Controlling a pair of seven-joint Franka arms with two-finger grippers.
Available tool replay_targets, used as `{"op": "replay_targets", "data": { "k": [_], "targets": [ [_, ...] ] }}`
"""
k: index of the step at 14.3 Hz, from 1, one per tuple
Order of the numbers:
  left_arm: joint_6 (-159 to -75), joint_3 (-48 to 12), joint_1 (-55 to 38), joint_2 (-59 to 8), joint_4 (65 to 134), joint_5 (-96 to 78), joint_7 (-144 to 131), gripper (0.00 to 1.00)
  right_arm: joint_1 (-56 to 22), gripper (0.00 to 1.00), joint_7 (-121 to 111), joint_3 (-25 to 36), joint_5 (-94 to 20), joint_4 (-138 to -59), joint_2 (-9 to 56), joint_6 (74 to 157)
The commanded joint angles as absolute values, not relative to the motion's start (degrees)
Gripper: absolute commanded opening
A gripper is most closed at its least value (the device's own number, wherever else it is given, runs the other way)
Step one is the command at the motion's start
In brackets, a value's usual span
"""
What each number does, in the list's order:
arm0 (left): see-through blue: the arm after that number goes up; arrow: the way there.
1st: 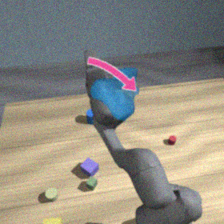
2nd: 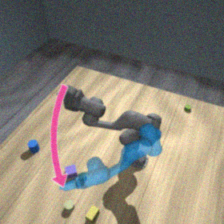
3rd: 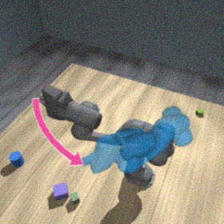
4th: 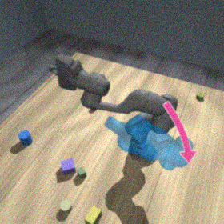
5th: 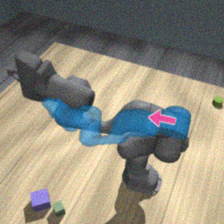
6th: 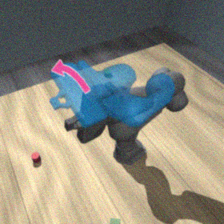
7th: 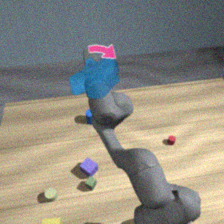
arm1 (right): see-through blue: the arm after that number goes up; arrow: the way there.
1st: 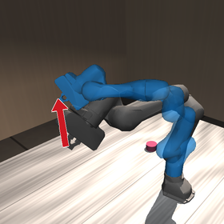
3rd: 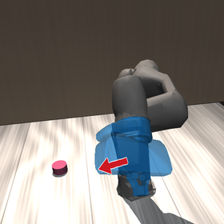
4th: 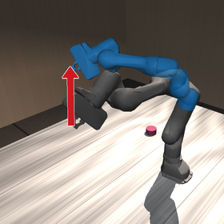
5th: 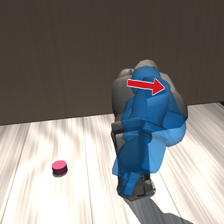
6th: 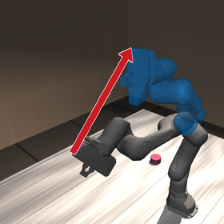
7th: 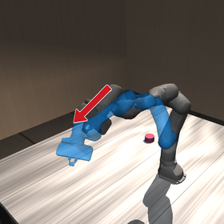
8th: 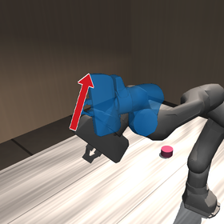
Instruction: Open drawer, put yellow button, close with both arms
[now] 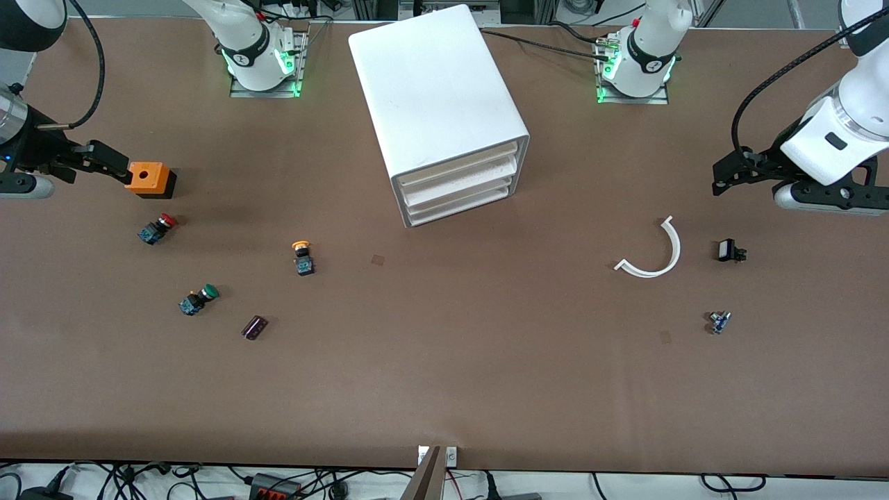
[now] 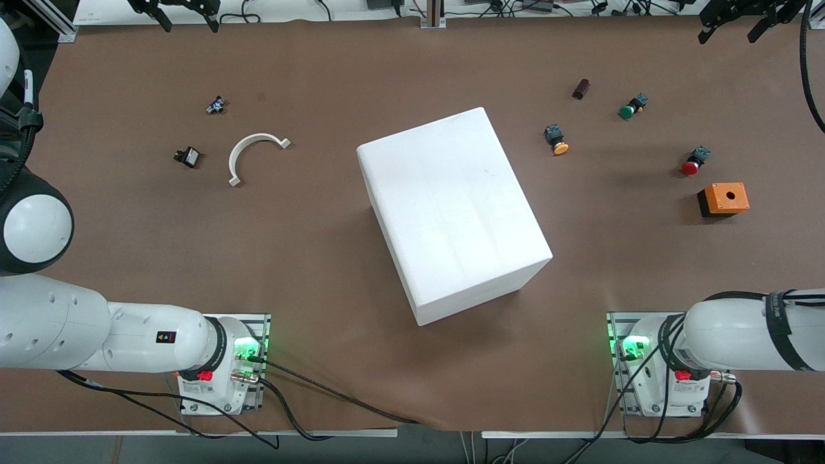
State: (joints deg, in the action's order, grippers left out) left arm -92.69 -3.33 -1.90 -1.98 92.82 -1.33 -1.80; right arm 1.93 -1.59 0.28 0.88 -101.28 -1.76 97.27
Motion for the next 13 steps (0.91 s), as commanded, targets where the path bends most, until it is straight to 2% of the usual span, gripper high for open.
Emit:
{"op": "replay_targets", "data": {
  "k": [1, 6, 10, 13],
  "targets": [
    [-90.00, -3.43, -2.72, -3.42, 91.14, -2.46, -0.71, 1.00, 1.93, 1.00, -2.55, 0.09, 0.88, -101.34, -1.58, 96.59],
    [-84.13, -3.69, -3.78, -3.95, 91.14, -2.64, -0.53, 1.00, 0.88, 1.00, -2.46, 0.09, 0.79, -101.25, -0.88, 96.85],
    [-73.16, -3.69, -3.69, -5.79, 91.14, -3.34, 6.04, 1.00, -0.44, 1.00, -2.46, 0.09, 0.70, -101.25, 0.53, 97.29],
    [-69.17, -3.69, -3.60, -6.85, 92.02, -4.21, 10.79, 1.00, -0.44, 1.00, -2.46, 0.09, 0.70, -101.34, 0.62, 97.29]
  ]
}}
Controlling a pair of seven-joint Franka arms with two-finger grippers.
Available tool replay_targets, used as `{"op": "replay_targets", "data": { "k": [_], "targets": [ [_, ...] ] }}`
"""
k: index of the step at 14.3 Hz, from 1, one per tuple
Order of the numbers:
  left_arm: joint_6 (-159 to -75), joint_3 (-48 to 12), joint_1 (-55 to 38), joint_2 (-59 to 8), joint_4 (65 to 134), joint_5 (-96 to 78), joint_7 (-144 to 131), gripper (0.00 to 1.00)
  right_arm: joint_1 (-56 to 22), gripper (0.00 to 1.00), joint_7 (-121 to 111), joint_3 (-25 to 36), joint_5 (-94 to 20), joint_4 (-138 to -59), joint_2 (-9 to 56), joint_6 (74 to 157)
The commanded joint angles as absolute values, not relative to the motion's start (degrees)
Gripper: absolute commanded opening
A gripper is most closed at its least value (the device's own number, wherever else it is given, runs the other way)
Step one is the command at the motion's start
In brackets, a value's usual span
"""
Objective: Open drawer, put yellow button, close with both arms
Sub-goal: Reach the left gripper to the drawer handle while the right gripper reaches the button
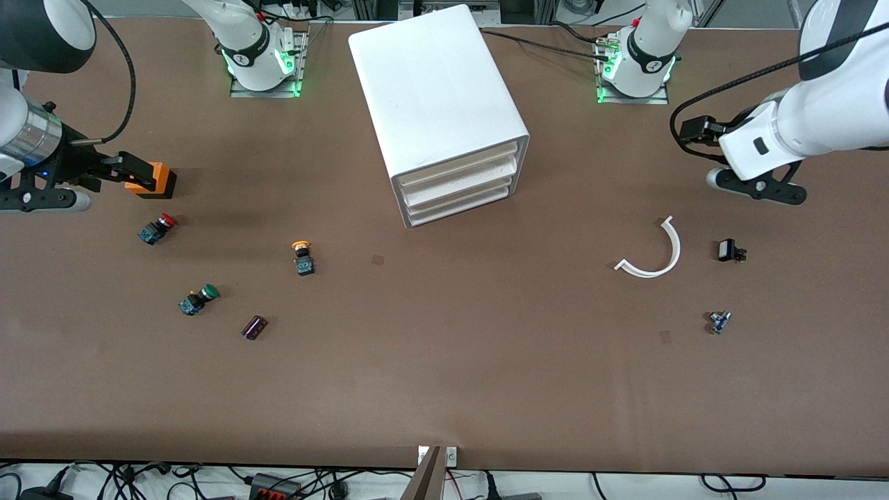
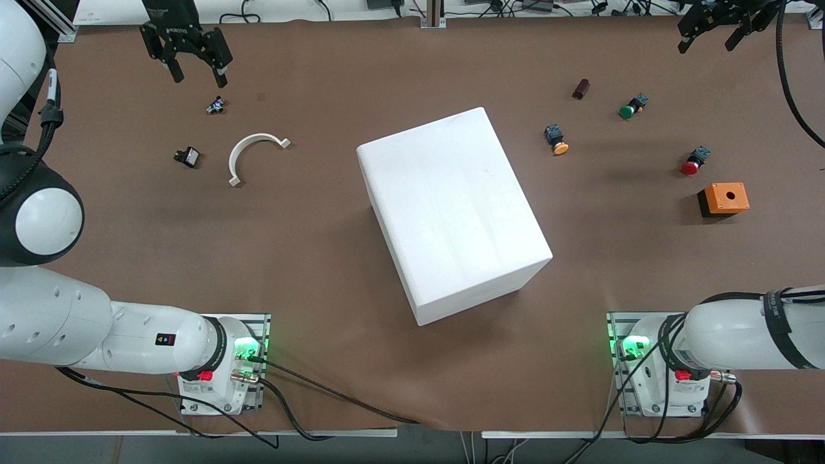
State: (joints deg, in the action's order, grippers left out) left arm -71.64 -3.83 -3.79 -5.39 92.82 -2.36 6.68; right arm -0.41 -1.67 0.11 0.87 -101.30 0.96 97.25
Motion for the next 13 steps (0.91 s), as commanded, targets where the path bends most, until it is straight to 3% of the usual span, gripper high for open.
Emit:
{"op": "replay_targets", "data": {
  "k": [1, 5, 13],
  "targets": [
    [-69.26, -3.69, -3.69, -8.07, 92.28, -6.22, 12.55, 1.00, -0.44, 1.00, -2.46, 0.09, 0.70, -101.34, 0.70, 97.38],
    [-70.84, -3.69, -3.25, -16.15, 92.29, -26.83, 18.19, 1.00, -2.19, 1.00, -2.46, 0.09, 0.62, -101.34, 3.94, 98.26],
    [-83.04, -4.48, -6.50, -26.54, 96.22, -57.71, 31.43, 1.00, -7.46, 1.00, -2.37, 0.00, 0.62, -101.34, 12.29, 104.14]
  ]
}}
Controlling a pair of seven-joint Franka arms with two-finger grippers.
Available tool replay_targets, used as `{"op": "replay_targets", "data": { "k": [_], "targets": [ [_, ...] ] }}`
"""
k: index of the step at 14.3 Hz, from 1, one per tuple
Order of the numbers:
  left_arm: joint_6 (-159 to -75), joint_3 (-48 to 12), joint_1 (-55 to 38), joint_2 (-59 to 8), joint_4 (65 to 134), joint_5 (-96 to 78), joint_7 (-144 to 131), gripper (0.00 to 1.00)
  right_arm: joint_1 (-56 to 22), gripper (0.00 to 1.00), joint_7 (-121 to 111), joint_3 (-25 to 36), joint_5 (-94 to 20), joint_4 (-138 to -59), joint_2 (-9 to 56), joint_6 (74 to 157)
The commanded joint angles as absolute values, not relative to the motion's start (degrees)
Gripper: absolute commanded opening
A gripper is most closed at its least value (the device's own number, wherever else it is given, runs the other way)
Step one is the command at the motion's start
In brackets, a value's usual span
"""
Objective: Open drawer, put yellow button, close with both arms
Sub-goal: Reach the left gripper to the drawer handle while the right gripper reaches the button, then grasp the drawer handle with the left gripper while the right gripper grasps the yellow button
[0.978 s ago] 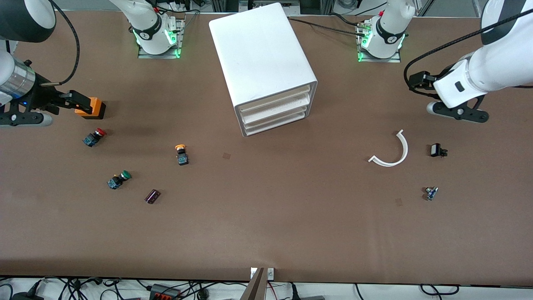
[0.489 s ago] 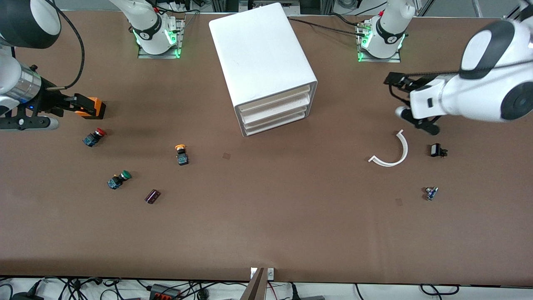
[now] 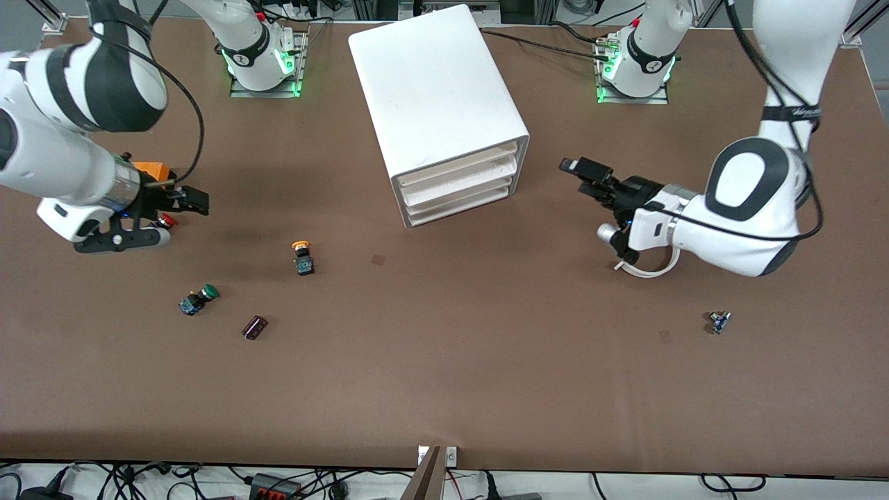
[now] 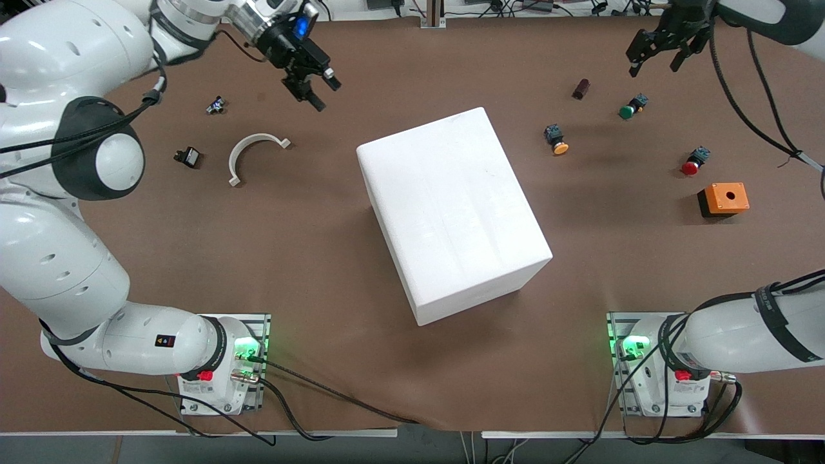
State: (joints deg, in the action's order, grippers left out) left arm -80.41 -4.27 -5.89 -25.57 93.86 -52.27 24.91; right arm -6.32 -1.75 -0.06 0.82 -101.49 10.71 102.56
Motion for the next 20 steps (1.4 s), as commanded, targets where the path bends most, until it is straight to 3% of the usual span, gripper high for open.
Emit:
{"op": "replay_targets", "data": {
  "k": [1, 4, 16, 20],
  "targets": [
    [-84.36, -4.48, -6.59, -27.33, 98.07, -60.88, 34.94, 0.93, -7.99, 1.00, -2.29, 0.00, 0.62, -101.34, 13.35, 105.11],
    [-86.30, -5.80, -7.82, -29.18, 100.89, -68.63, 39.89, 0.67, -9.58, 1.00, -1.49, 0.00, 0.53, -101.16, 16.08, 107.57],
    [-87.45, -8.69, -10.64, -31.55, 108.18, -69.34, 53.77, 0.47, -14.59, 1.00, -2.37, -0.09, -4.04, -101.25, 28.56, 117.68],
    [-87.45, -9.84, -10.64, -31.38, 112.14, -71.98, 58.96, 0.47, -15.99, 1.00, -2.37, -0.09, -4.04, -101.25, 31.37, 118.65]
  ]
}}
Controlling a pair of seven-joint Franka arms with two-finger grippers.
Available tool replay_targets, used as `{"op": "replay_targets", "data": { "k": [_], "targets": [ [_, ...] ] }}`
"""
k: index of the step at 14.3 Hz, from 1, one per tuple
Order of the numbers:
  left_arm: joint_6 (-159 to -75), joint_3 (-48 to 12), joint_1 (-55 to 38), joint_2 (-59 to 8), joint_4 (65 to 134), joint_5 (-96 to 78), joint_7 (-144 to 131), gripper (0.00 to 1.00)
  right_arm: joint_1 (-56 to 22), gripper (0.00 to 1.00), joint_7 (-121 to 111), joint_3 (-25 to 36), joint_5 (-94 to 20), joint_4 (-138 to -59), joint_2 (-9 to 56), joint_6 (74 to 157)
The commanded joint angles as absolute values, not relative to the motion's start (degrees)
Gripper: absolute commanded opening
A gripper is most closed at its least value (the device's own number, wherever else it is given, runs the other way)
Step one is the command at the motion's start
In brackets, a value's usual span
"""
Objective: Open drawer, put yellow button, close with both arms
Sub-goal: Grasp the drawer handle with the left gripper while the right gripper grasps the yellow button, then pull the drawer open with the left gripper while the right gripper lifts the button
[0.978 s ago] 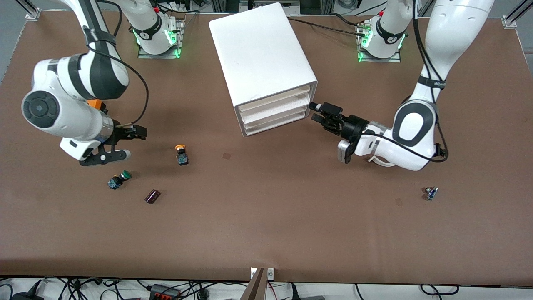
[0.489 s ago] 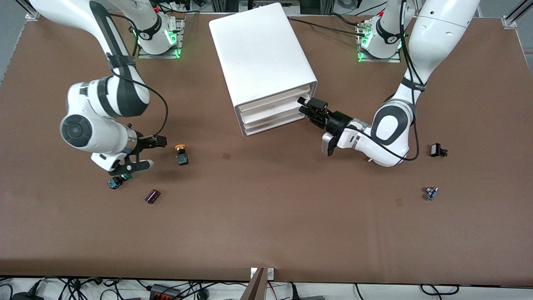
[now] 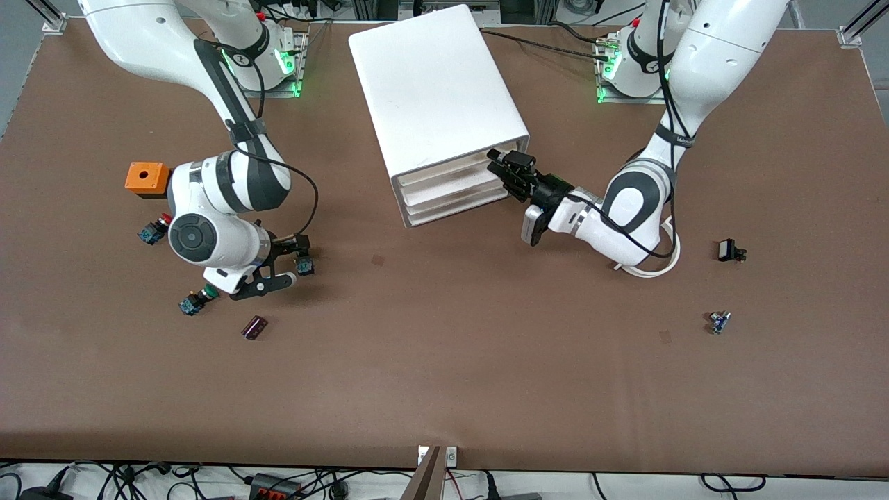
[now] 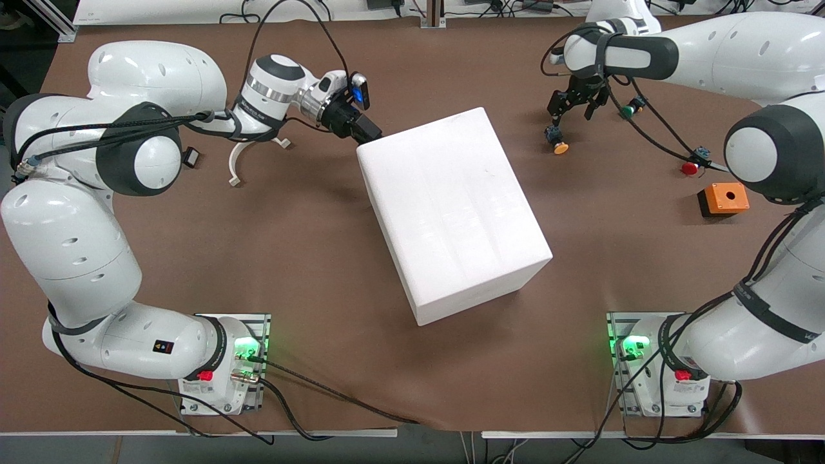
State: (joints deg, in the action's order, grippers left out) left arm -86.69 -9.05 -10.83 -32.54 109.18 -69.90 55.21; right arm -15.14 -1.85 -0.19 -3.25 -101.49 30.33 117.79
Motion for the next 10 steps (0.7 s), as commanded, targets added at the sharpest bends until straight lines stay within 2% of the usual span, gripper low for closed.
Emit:
{"op": "replay_targets", "data": {
  "k": [1, 3, 5, 6, 8, 10],
  "targets": [
    [-87.45, -9.84, -10.63, -31.38, 112.67, -72.16, 59.67, 0.46, -16.26, 1.00, -2.37, -0.09, -4.04, -101.25, 32.16, 119.00],
    [-87.45, -9.84, -10.63, -30.85, 112.68, -72.33, 59.76, 0.30, -16.78, 1.00, -2.29, -0.17, -4.13, -101.25, 33.13, 119.96],
    [-87.54, -9.84, -10.63, -30.50, 113.20, -72.33, 59.76, 0.10, -17.05, 1.00, -1.94, -0.09, -4.13, -101.25, 34.19, 121.46],
    [-87.54, -9.84, -10.63, -30.50, 113.12, -72.33, 59.77, 0.05, -17.22, 1.00, -1.85, -0.09, -4.13, -101.16, 34.71, 121.81],
    [-87.80, -9.76, -10.63, -30.59, 112.94, -72.33, 59.59, 0.05, -17.05, 1.00, -1.85, -0.09, -4.22, -101.25, 34.98, 121.64],
    [-89.20, -9.76, -10.37, -30.67, 112.68, -72.33, 59.15, 0.05, -17.05, 0.93, -1.58, -0.17, -4.57, -101.25, 35.15, 121.64]
  ]
}}
